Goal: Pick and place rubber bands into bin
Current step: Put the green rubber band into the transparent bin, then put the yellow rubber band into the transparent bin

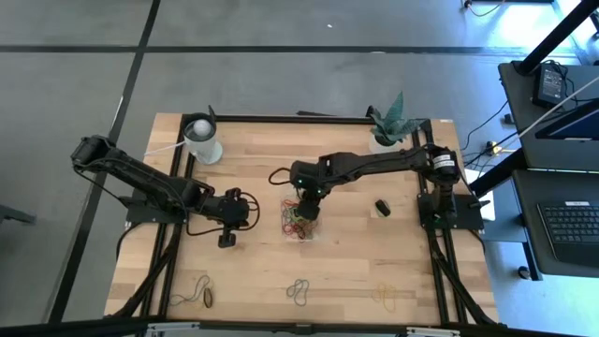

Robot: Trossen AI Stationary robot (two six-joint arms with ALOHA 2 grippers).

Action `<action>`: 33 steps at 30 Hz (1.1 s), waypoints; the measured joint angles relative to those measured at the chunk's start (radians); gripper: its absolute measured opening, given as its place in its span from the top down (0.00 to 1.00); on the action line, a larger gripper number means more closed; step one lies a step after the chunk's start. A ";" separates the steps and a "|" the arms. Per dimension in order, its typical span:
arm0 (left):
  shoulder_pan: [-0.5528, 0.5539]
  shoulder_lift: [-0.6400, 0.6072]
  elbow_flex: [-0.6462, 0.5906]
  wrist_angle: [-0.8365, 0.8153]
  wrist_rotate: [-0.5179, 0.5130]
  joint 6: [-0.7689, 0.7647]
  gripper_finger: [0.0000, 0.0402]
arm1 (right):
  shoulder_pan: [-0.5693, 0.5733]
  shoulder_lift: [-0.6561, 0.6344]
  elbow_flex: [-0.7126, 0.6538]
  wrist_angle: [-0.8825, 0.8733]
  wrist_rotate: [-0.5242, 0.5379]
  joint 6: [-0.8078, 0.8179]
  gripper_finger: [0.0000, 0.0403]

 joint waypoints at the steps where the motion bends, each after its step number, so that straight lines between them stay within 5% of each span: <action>1: 0.000 0.000 0.000 0.001 0.002 0.000 0.99 | 0.000 0.000 0.000 -0.007 0.000 0.000 0.82; 33: 0.000 0.000 0.000 0.000 -0.003 0.091 0.99 | 0.000 -0.008 0.000 -0.031 0.054 0.022 0.43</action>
